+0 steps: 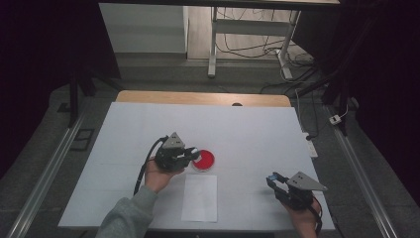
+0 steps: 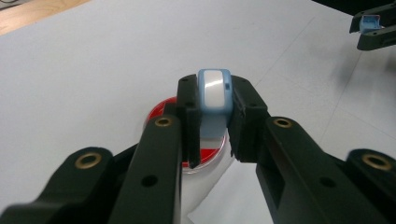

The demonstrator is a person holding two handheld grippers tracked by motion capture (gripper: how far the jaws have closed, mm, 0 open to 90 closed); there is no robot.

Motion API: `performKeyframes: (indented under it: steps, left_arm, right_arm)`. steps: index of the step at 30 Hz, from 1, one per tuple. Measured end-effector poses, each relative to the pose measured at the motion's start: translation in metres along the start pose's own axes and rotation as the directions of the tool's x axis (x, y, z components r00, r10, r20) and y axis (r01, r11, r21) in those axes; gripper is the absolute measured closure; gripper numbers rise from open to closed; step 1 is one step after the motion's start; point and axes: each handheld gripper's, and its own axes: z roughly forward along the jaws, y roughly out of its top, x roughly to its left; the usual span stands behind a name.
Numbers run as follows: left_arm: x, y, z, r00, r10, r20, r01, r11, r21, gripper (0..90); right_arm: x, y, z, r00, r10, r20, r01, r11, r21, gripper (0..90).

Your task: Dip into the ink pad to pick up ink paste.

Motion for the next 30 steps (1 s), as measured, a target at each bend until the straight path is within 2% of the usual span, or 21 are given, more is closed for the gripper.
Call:
performKeyframes:
  steps: [30]
  left_arm:
    - [-0.015, -0.007, -0.023, 0.9971, 0.042, 0.064, -0.042, 0.9991, -0.006, 75.8]
  right_arm:
    - [0.0, 0.0, 0.0, 1.0, -0.001, -0.001, 0.001, 1.0, 0.001, 64.3]
